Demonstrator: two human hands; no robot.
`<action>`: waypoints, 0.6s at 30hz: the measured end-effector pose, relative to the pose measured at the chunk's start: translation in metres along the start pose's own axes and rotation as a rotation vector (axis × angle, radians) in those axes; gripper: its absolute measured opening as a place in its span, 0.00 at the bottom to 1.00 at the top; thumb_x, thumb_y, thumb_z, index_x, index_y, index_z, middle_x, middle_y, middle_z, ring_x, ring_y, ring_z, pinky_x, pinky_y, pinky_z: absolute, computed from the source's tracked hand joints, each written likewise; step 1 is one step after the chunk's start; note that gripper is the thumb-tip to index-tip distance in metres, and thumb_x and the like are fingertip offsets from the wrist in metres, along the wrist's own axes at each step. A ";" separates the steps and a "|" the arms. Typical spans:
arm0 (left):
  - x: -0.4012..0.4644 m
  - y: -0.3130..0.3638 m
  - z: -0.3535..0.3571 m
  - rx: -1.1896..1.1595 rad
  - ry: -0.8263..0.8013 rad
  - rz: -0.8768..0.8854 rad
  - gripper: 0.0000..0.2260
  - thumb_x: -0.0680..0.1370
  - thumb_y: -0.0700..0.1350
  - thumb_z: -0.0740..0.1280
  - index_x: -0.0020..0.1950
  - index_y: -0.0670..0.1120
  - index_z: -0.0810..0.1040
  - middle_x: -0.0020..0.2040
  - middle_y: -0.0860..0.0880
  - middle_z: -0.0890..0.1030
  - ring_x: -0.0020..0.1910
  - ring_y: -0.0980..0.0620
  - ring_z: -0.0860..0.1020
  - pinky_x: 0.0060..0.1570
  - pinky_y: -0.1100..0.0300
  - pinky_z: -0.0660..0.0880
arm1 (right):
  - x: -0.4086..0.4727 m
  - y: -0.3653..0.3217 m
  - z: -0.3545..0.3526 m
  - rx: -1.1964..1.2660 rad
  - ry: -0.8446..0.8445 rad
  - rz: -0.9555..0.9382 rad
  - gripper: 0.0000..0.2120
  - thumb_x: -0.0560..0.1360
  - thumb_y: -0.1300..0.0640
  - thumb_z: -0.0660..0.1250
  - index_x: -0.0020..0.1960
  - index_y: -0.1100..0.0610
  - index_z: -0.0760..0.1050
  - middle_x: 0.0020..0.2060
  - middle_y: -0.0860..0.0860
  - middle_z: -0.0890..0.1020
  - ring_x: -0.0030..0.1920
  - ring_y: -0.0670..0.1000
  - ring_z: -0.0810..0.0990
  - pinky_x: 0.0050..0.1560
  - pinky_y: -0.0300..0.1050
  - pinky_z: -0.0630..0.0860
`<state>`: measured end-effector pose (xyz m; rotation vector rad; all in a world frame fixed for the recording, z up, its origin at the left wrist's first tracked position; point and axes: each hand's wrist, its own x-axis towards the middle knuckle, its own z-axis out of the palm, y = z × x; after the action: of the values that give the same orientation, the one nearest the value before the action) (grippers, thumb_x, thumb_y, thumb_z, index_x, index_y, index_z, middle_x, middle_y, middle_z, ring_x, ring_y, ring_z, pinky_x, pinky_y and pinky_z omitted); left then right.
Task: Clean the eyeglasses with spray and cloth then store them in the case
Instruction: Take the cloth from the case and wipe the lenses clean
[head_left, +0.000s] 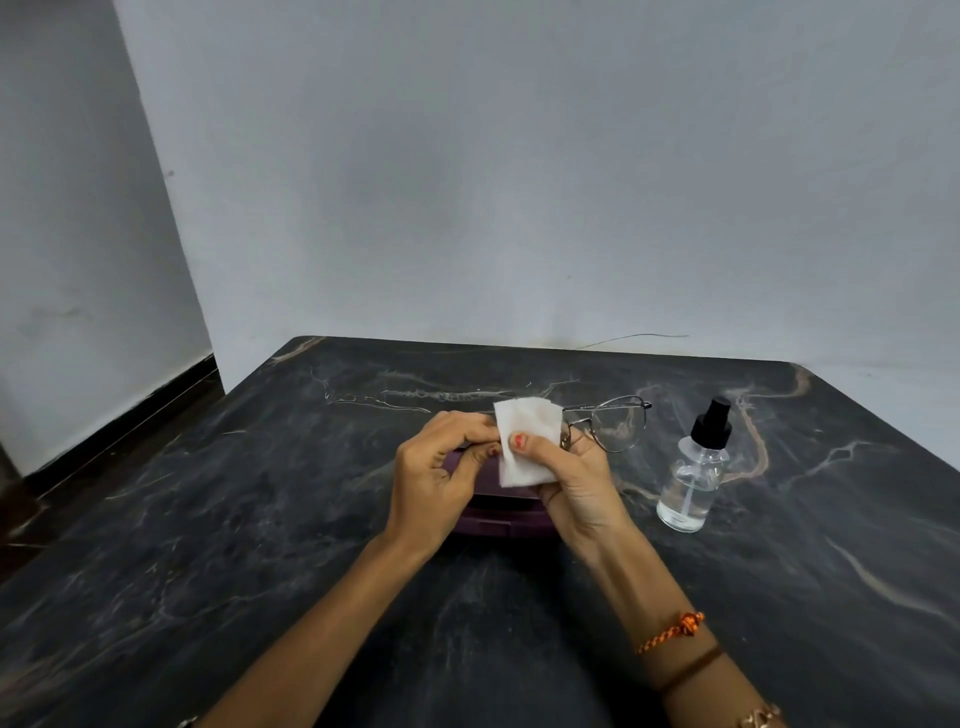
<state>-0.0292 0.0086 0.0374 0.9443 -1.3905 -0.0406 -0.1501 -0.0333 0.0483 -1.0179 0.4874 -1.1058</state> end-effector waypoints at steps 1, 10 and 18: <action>0.001 0.000 0.000 -0.009 0.006 -0.015 0.07 0.68 0.33 0.66 0.43 0.42 0.80 0.42 0.54 0.79 0.44 0.55 0.78 0.47 0.64 0.76 | 0.001 -0.001 -0.002 -0.056 -0.003 -0.021 0.08 0.57 0.64 0.72 0.36 0.58 0.81 0.30 0.49 0.84 0.32 0.45 0.82 0.32 0.37 0.79; 0.003 0.004 0.000 -0.041 0.052 -0.048 0.13 0.70 0.34 0.65 0.43 0.53 0.76 0.42 0.55 0.78 0.46 0.64 0.77 0.49 0.71 0.73 | 0.000 -0.002 0.001 0.045 0.094 -0.090 0.07 0.59 0.64 0.66 0.36 0.56 0.78 0.29 0.47 0.81 0.33 0.44 0.80 0.32 0.39 0.78; -0.004 0.000 0.005 -0.081 0.013 -0.028 0.08 0.70 0.37 0.66 0.43 0.50 0.77 0.41 0.52 0.79 0.45 0.61 0.77 0.48 0.70 0.74 | -0.002 0.003 0.008 0.303 0.050 -0.012 0.09 0.62 0.60 0.66 0.41 0.62 0.77 0.30 0.53 0.82 0.32 0.48 0.81 0.30 0.39 0.79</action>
<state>-0.0342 0.0077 0.0338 0.8948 -1.3537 -0.1113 -0.1437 -0.0277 0.0490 -0.7300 0.3406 -1.1775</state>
